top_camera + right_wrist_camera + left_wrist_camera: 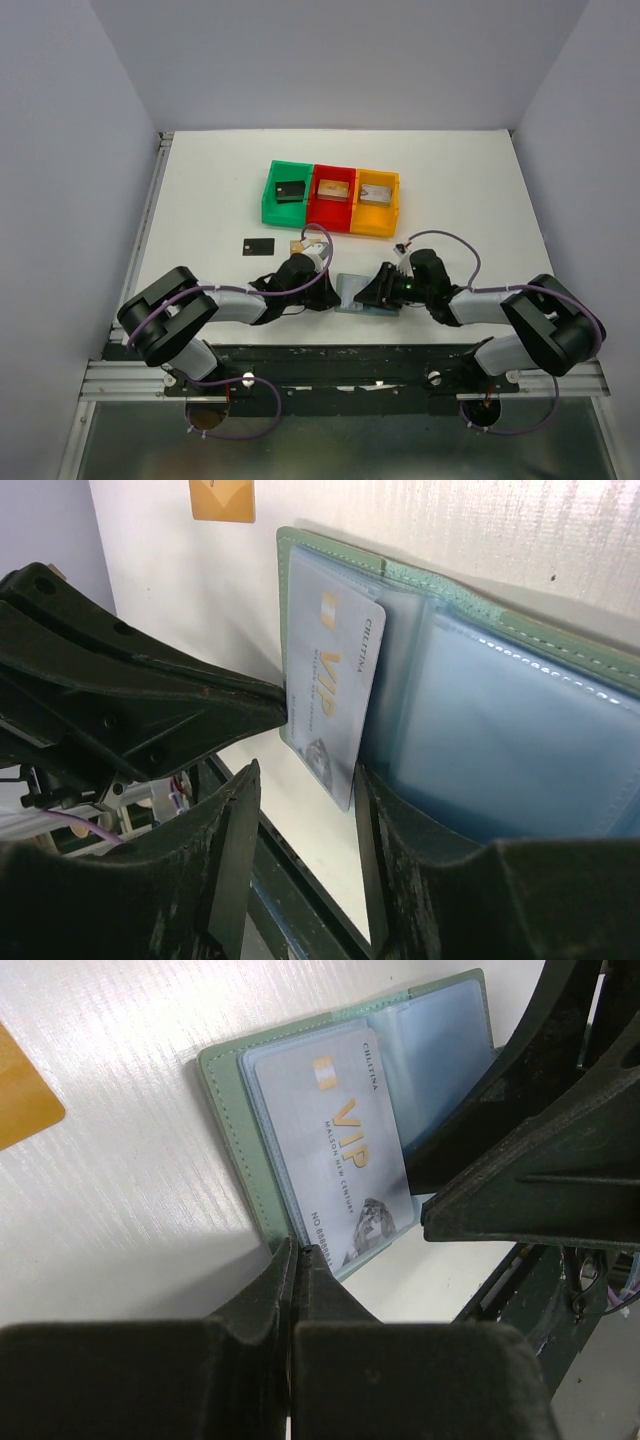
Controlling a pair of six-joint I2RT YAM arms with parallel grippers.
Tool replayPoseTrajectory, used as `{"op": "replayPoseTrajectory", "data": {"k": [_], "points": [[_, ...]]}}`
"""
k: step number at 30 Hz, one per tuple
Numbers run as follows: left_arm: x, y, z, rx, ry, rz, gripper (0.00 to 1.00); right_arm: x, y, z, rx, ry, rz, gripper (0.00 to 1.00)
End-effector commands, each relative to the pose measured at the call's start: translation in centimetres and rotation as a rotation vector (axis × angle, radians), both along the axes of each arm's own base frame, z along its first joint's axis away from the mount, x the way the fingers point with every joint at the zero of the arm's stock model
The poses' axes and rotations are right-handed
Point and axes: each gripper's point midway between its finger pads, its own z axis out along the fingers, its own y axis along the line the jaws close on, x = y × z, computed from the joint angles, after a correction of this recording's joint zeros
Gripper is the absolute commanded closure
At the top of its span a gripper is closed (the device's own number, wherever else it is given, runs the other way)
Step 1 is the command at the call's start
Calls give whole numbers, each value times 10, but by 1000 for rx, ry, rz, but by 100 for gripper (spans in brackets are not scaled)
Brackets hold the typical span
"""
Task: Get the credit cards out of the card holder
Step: Remove the credit card from the card holder.
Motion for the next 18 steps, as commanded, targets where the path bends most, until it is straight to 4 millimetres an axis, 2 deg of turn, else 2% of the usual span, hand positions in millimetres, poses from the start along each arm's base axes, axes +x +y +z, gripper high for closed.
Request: {"op": "replayPoseTrajectory", "data": {"k": [1,11,18], "points": [[-6,7,-16,43,22,-8,100,-1,6,8,76,-19,8,50],[-6,3,-17,40,25,-23,100,-2,16,16,206,-12,34,50],[-7,2,-17,42,26,-27,100,-3,21,10,249,22,44,50]]}}
